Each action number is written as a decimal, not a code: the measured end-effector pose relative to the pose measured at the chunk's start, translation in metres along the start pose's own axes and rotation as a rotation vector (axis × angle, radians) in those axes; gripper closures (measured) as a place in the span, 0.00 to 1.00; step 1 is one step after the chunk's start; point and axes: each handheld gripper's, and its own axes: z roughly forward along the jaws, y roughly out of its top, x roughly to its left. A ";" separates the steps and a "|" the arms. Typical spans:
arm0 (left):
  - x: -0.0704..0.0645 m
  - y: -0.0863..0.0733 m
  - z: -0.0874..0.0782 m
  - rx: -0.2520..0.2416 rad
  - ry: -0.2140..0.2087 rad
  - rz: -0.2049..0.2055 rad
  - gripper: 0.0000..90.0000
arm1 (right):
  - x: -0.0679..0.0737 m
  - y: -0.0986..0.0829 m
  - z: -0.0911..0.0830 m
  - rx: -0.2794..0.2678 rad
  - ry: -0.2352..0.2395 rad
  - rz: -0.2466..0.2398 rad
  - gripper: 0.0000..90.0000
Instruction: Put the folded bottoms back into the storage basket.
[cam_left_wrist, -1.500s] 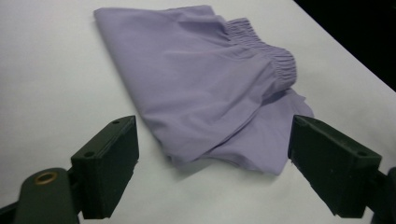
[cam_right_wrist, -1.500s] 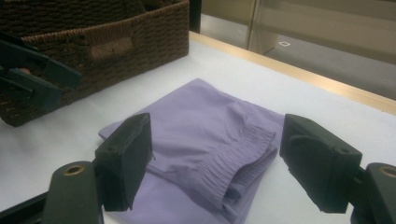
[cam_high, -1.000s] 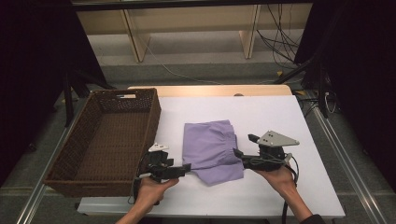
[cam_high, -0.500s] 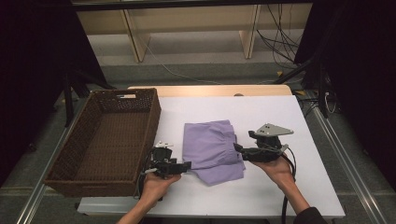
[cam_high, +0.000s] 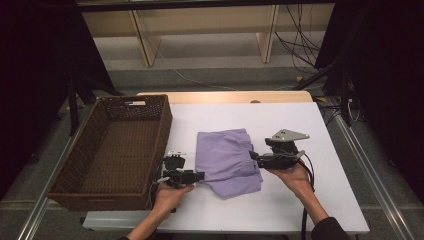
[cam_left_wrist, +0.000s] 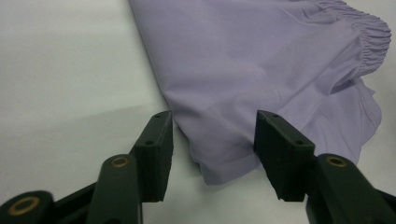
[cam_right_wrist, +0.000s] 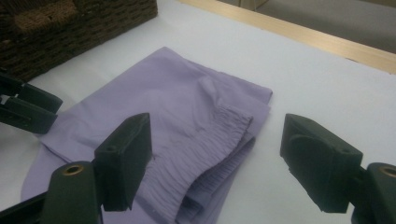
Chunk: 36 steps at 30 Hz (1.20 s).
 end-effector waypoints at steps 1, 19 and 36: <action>0.000 0.000 0.000 0.000 0.000 0.000 0.54 | -0.001 0.000 0.002 0.004 -0.003 0.002 0.29; 0.002 0.000 0.008 0.056 -0.037 0.030 0.95 | -0.022 0.001 0.039 0.100 -0.013 0.082 0.28; -0.002 -0.001 0.001 0.074 0.002 0.146 0.97 | -0.028 0.005 0.068 0.222 0.027 0.134 0.27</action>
